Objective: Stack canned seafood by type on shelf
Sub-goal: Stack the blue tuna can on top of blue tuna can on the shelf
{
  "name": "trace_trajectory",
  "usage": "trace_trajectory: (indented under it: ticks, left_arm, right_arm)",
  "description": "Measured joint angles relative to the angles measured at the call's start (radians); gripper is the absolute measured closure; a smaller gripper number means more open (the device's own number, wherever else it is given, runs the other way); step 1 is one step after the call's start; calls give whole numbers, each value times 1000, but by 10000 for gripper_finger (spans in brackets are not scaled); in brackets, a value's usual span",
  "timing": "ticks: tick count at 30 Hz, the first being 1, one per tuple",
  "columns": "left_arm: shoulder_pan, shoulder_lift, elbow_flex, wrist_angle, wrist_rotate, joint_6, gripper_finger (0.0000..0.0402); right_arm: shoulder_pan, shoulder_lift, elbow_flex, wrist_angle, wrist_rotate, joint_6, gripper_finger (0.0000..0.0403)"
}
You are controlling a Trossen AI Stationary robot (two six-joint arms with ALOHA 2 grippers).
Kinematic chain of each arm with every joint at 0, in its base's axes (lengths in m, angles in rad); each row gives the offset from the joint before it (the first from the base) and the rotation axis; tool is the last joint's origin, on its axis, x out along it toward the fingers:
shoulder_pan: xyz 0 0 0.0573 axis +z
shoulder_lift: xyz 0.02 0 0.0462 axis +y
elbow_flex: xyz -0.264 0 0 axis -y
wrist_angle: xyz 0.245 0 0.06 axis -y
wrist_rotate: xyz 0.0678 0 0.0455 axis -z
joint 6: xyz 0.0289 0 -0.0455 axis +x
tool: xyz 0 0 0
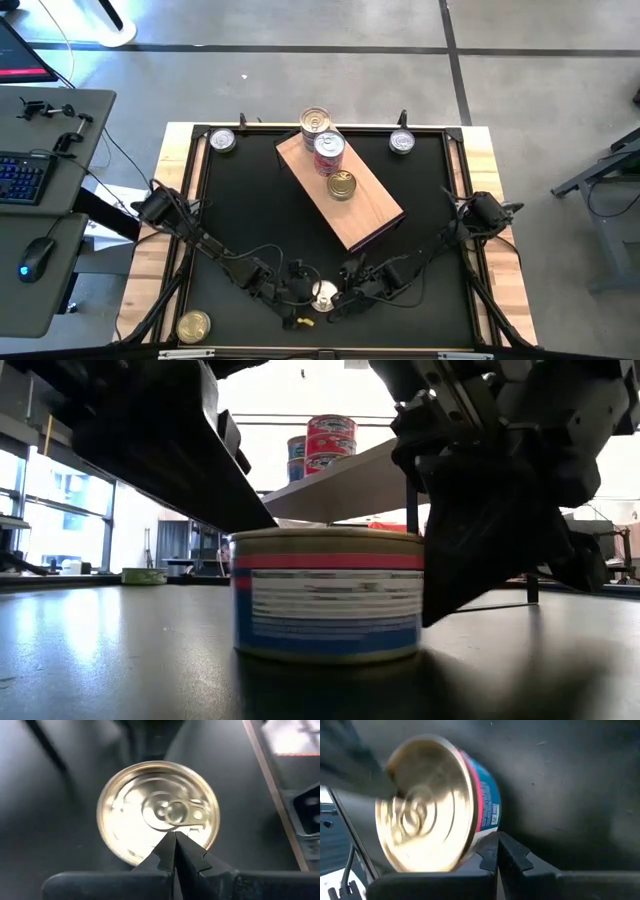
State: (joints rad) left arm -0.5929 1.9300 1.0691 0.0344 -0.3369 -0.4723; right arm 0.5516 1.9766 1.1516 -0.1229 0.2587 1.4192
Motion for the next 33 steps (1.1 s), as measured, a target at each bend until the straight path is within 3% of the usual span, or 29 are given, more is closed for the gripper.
trace_trajectory:
  ticks: [14,25,33]
  left_arm:
    - [-35,25,-1,-6,26,-15,402]
    - [-24,52,-8,-23,-26,-44,401]
    - [-28,21,-6,-96,80,-66,401]
  right_arm:
    - [0,-8,211,-221,-25,-138,403]
    - [-3,-9,263,-227,-31,-198,403]
    - [4,-31,323,-317,-28,-289,403]
